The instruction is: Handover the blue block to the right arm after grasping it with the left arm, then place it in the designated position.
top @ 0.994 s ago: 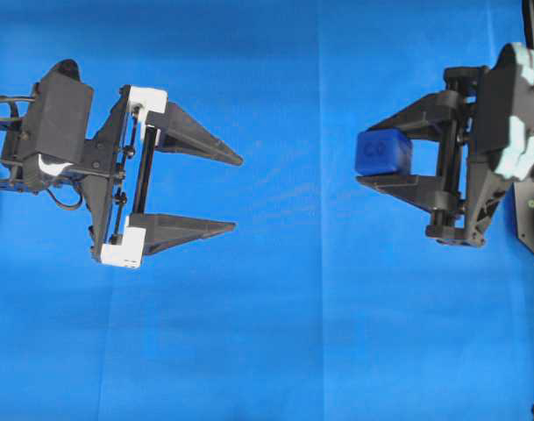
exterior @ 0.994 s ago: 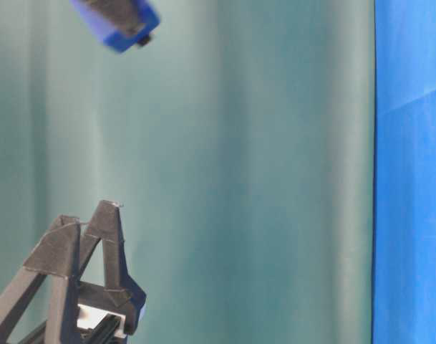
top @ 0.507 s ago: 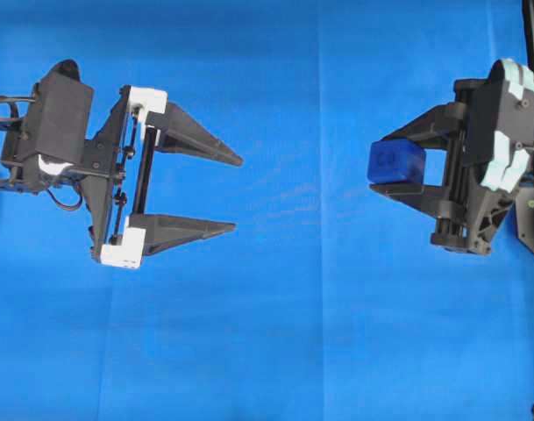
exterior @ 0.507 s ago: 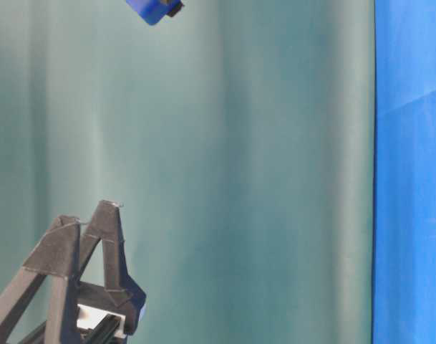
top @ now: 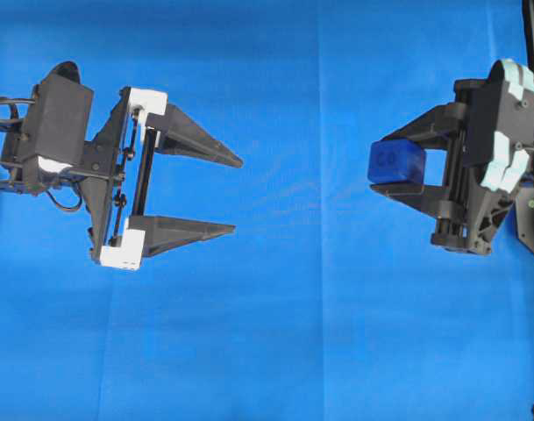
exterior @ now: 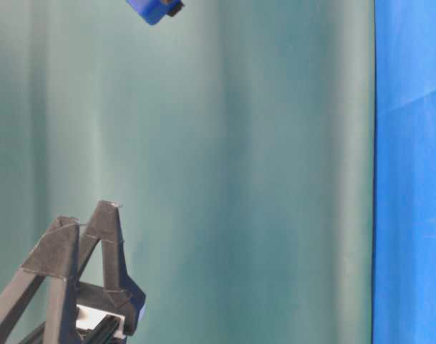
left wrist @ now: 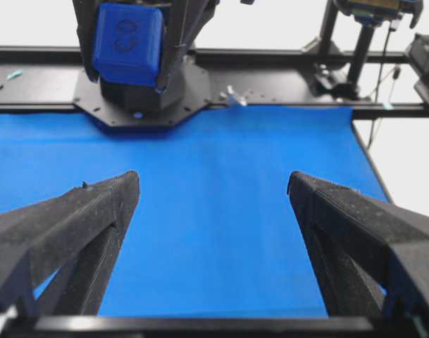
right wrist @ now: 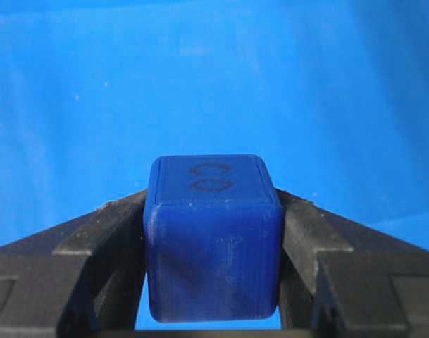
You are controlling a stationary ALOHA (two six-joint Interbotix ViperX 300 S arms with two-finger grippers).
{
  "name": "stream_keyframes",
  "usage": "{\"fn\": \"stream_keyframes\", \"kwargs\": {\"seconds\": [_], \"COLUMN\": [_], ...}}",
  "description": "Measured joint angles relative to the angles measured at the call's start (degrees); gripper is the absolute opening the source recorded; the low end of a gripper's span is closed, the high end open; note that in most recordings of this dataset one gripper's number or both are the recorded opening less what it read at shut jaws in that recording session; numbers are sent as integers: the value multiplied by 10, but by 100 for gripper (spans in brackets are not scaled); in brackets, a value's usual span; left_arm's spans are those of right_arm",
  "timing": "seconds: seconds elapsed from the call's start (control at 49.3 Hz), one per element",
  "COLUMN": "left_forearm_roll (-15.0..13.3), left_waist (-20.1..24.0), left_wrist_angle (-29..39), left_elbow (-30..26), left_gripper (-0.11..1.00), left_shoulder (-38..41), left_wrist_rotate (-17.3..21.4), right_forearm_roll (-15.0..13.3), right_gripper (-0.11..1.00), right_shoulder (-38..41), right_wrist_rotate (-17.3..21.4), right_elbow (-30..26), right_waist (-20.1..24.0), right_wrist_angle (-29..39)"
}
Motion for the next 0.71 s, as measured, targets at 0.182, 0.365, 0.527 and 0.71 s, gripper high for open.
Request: {"fn": "stream_keyframes", "kwargs": {"seconds": [0.182, 0.365, 0.527, 0.71], "left_forearm_roll": [0, 0, 0, 0], "left_waist": [1, 0, 1, 0], "left_wrist_angle": [0, 0, 0, 1], "left_elbow": [0, 0, 0, 0], "left_gripper": [92, 92, 92, 92], "left_shoulder": [0, 0, 0, 0], "left_wrist_rotate": [0, 0, 0, 0], "right_forearm_roll": [0, -1, -10, -24], "right_gripper": [41, 41, 41, 41], "right_shoulder": [5, 17, 55, 121], "right_wrist_rotate": [0, 1, 2, 15], "right_elbow": [0, 0, 7, 24], "right_waist": [0, 0, -1, -38], "right_wrist_angle": [1, -2, -16, -52]}}
